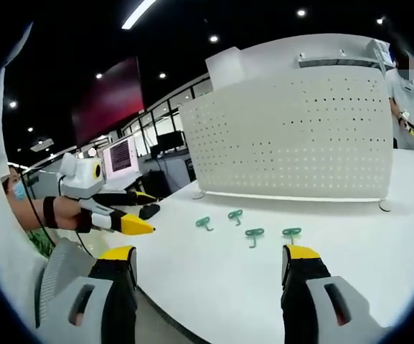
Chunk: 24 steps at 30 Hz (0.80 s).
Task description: Insert the hook assembly into the mounting plate slot until the hook locks in place.
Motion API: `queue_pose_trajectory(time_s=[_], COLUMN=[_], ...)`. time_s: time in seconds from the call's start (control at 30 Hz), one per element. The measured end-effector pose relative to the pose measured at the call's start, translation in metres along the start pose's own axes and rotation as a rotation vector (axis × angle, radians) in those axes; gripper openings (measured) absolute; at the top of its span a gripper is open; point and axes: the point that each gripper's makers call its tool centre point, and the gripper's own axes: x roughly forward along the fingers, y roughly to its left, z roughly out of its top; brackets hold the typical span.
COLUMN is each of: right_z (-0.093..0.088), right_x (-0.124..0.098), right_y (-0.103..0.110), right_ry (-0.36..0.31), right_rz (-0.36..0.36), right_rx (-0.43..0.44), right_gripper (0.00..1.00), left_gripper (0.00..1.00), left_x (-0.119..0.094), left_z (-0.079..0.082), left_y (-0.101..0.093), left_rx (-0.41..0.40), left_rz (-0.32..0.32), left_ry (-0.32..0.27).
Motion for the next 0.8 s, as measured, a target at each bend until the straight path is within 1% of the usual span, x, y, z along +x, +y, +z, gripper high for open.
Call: queue_pose_trajectory(time_s=[0.07, 0.13, 0.23, 0.37, 0.47, 0.57, 0.63, 0.7, 0.8], right_z=[0.000, -0.002, -0.005, -0.006, -0.007, -0.009, -0.009, -0.007, -0.006], right_x=[0.000, 0.000, 0.000, 0.000, 0.000, 0.000, 0.000, 0.000, 0.000], right_y=[0.003, 0.005, 0.005, 0.007, 0.011, 0.012, 0.012, 0.012, 0.012], right_ry=[0.003, 0.012, 0.023, 0.024, 0.028, 0.037, 0.035, 0.031, 0.028], right_rz=[0.014, 0.020, 0.019, 0.022, 0.035, 0.038, 0.038, 0.037, 0.035], right_rx=[-0.003, -0.010, -0.010, -0.010, -0.015, -0.016, -0.012, -0.007, -0.005], right_gripper=[0.85, 0.85, 0.85, 0.85, 0.84, 0.84, 0.84, 0.84, 0.83], left_gripper=[0.81, 0.81, 0.82, 0.81, 0.79, 0.77, 0.76, 0.74, 0.74], left_x=[0.002, 0.003, 0.006, 0.010, 0.013, 0.015, 0.017, 0.019, 0.022], left_z=[-0.003, -0.003, -0.005, -0.011, -0.014, -0.015, -0.016, -0.020, -0.023], left_y=[0.005, 0.008, 0.009, 0.012, 0.015, 0.018, 0.020, 0.021, 0.024], left_rx=[0.007, 0.007, 0.002, 0.002, 0.001, -0.015, -0.031, -0.027, -0.035], left_rz=[0.021, 0.037, 0.036, 0.037, 0.043, 0.042, 0.040, 0.042, 0.044], left_ry=[0.016, 0.019, 0.017, 0.036, 0.046, 0.038, 0.038, 0.054, 0.059])
